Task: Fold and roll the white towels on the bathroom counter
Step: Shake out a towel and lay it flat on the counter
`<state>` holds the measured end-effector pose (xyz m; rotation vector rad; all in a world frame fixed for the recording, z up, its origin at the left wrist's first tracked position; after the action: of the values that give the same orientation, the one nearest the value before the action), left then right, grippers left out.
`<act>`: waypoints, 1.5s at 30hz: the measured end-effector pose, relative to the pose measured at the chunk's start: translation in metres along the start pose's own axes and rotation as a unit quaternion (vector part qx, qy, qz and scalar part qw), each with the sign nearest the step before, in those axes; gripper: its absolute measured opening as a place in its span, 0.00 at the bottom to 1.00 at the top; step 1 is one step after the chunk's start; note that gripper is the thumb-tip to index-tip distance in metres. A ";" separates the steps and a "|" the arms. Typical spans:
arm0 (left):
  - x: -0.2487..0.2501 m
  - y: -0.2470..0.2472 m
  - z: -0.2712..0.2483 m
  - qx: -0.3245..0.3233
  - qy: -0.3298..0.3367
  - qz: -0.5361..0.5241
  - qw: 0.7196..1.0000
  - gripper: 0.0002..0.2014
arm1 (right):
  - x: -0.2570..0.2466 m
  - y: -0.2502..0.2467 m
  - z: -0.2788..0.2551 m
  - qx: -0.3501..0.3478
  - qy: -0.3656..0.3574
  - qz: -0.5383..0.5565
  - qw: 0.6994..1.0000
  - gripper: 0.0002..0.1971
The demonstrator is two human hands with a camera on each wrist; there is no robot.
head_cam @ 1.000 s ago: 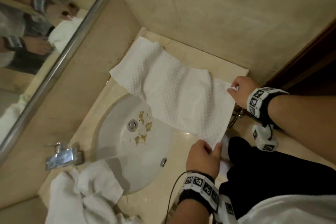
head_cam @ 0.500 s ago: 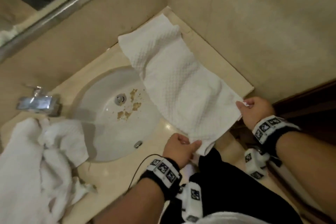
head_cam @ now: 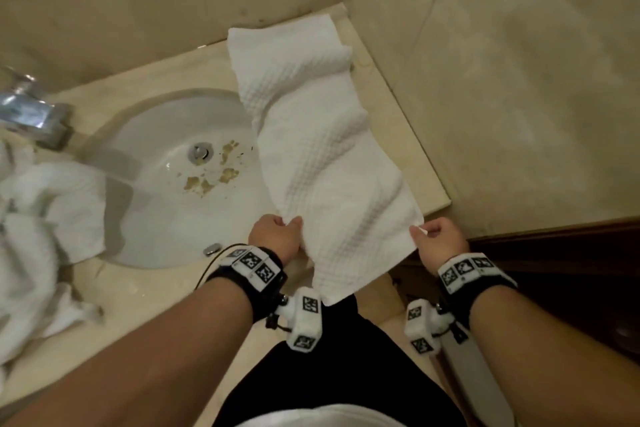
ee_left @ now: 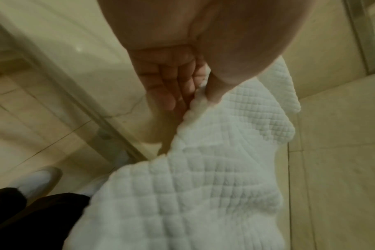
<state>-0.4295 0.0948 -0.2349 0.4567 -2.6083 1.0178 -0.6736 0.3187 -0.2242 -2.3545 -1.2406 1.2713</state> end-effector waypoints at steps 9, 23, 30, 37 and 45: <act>-0.007 -0.019 0.003 0.041 -0.005 0.133 0.990 0.14 | 0.027 -0.016 0.002 -0.025 0.048 -0.082 0.995 0.08; 0.033 -0.059 0.041 0.066 -0.037 0.017 0.997 0.19 | -0.136 0.063 0.041 -0.021 -0.186 -0.045 0.981 0.19; 0.039 -0.041 0.038 -0.039 0.001 0.110 0.993 0.17 | -0.130 0.072 0.059 -0.094 -0.095 -0.206 0.969 0.23; 0.044 -0.049 0.048 -0.050 -0.037 0.109 0.992 0.15 | -0.137 0.043 0.059 -0.037 -0.065 -0.274 0.959 0.21; 0.063 -0.062 0.115 -0.017 -0.081 -0.164 0.983 0.47 | -0.202 0.088 0.096 -0.006 -0.123 -0.118 0.985 0.30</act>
<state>-0.4802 -0.0401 -0.2544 0.9595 -2.5628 0.8553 -0.7523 0.0923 -0.2071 -2.0269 -1.5506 1.5067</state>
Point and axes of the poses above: each hand's wrist, its own z-axis towards the middle knuckle, its own y-axis out of the palm, x = y × z, the point moved 7 cm from there along z, towards the middle knuckle, and after that the axes turned 14 degrees about z, right-handed, at the moved point
